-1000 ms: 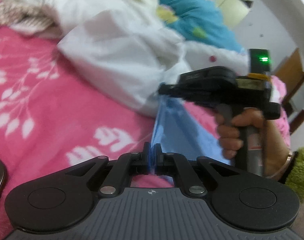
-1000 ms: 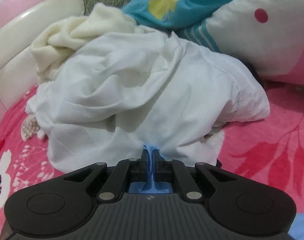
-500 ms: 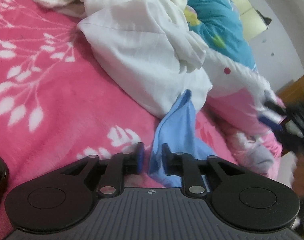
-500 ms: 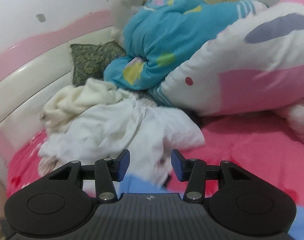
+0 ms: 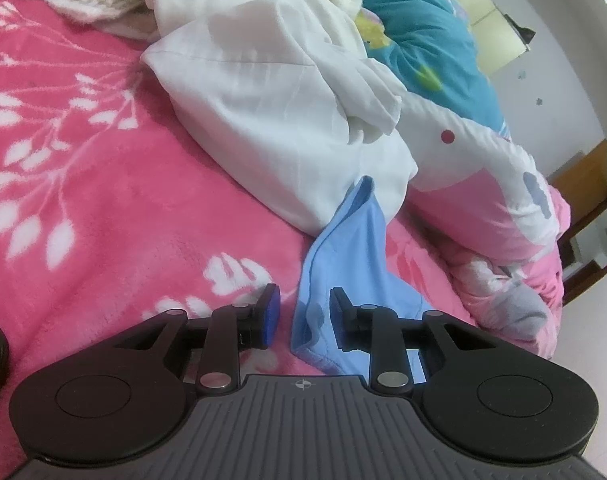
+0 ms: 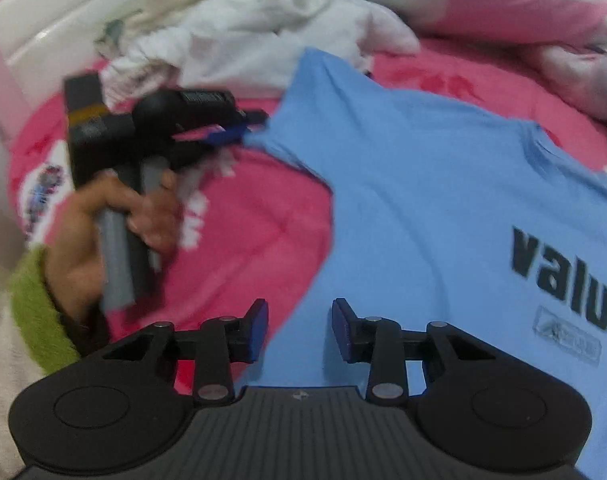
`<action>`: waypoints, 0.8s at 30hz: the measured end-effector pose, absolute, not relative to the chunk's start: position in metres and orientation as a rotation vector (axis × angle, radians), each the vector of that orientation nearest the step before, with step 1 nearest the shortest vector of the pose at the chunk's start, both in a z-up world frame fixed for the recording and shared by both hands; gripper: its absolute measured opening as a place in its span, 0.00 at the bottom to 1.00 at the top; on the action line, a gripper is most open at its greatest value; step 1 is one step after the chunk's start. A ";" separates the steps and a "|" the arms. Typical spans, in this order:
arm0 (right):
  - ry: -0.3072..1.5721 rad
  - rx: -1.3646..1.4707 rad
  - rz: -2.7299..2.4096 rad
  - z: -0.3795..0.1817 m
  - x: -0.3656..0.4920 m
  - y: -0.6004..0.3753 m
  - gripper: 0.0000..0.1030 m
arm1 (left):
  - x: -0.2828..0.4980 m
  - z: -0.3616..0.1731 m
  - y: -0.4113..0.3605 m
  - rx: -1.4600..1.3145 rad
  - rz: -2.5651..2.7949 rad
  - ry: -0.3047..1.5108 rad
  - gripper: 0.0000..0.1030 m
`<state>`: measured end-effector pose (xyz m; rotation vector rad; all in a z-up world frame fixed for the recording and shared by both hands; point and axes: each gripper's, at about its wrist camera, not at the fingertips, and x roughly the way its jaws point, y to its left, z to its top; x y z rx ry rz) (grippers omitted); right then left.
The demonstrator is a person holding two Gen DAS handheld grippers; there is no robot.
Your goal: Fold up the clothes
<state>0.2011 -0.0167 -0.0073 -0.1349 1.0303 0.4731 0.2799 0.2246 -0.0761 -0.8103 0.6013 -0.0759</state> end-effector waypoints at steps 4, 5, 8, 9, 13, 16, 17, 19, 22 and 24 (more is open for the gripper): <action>1.012 -0.136 0.426 -0.009 0.198 -0.008 0.37 | 0.281 -0.076 0.225 -0.817 -0.078 0.603 0.26; 1.008 -0.136 0.414 -0.010 0.197 -0.006 0.37 | 0.281 -0.077 0.226 -0.821 -0.079 0.603 0.26; 1.017 -0.209 0.358 -0.023 0.195 0.005 0.37 | 0.281 -0.077 0.227 -0.831 -0.083 0.605 0.26; 1.024 -0.219 0.348 -0.029 0.194 0.006 0.33 | 0.282 -0.077 0.227 -0.835 -0.084 0.606 0.26; 0.975 -0.252 0.350 -0.036 0.183 0.010 0.04 | 0.282 -0.078 0.229 -0.847 -0.088 0.608 0.26; 0.897 -0.284 0.400 -0.025 0.167 0.014 0.04 | 0.283 -0.079 0.229 -0.849 -0.084 0.606 0.26; 0.873 -0.303 0.408 -0.024 0.163 0.016 0.04 | 0.284 -0.078 0.229 -0.849 -0.082 0.605 0.26; 0.839 -0.344 0.417 -0.027 0.157 0.019 0.04 | 0.285 -0.079 0.229 -0.848 -0.080 0.603 0.26; 0.818 -0.379 0.414 -0.033 0.153 0.019 0.05 | 0.285 -0.079 0.230 -0.846 -0.082 0.602 0.26; 0.806 -0.358 0.406 -0.029 0.149 0.014 0.06 | 0.285 -0.080 0.230 -0.847 -0.083 0.601 0.26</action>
